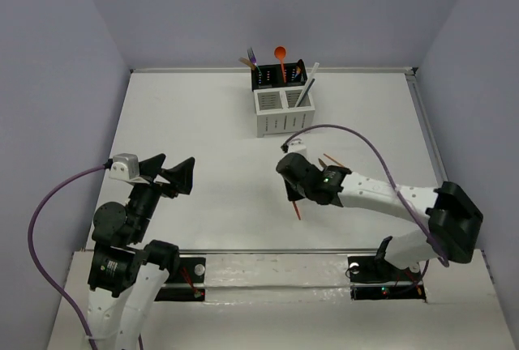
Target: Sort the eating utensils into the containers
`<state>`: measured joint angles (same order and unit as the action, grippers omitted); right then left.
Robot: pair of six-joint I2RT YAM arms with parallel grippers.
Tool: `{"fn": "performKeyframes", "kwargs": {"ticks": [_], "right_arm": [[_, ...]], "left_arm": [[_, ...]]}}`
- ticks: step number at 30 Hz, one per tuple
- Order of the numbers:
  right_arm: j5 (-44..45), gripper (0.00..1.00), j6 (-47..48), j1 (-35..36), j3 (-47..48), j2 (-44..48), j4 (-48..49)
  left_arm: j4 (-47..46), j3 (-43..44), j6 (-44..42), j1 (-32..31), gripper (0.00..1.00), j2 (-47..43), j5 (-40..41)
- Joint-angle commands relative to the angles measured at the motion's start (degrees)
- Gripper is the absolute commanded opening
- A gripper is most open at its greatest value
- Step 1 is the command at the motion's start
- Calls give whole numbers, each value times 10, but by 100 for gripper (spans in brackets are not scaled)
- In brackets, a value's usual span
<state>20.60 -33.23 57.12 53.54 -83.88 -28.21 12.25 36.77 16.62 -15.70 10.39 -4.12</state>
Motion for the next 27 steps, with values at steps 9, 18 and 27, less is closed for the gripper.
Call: {"fn": "performKeyframes", "kwargs": {"ticks": [9,18,27], "right_arm": [[37,7,240,-107,190,36,425],[23,7,323,-194,352,-187,626],[0,7,317,-228,457,-341,645]], "left_arm": [[-29,8,-3,1,99,2,-5],[-26,10,-3,1,99,2,3],[-24,12,-4,1,99,-4,11]]}}
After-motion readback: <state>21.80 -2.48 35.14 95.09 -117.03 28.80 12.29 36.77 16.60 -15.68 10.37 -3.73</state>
